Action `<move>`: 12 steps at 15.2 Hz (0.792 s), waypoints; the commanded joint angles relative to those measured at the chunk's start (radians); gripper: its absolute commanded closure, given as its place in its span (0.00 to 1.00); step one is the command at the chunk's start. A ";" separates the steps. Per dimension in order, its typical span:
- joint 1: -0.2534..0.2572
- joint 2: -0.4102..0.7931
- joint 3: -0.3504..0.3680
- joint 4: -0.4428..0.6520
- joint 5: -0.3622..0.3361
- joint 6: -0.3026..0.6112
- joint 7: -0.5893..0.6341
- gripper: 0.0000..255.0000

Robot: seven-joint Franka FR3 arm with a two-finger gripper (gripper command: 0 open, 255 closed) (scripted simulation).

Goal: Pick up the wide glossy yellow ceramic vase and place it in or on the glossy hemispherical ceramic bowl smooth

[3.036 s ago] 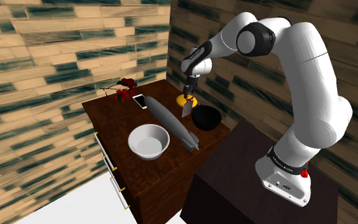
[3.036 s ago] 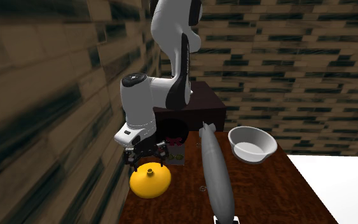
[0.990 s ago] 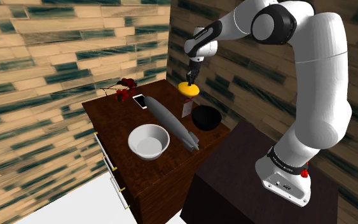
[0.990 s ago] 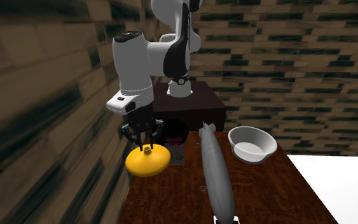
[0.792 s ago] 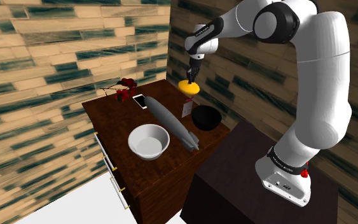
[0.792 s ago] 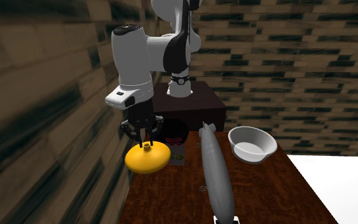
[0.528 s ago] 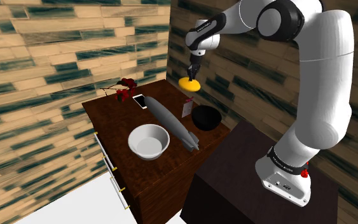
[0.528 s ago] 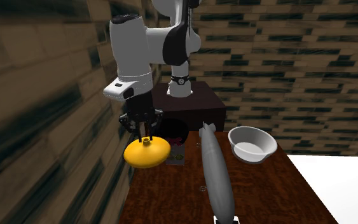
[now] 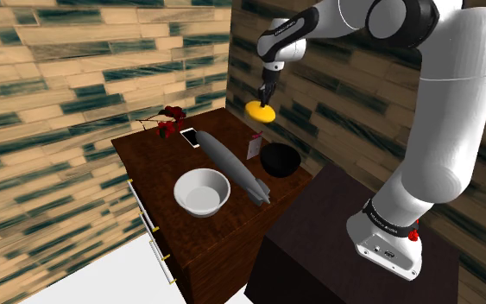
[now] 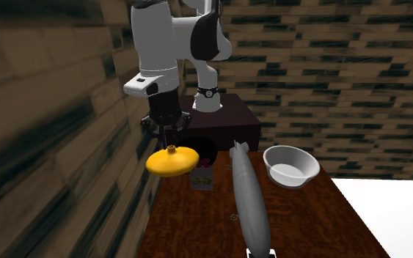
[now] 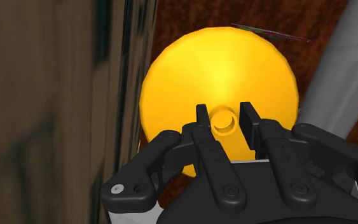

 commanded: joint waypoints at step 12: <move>0.073 -0.524 -0.014 -0.600 -0.158 0.100 0.132 1.00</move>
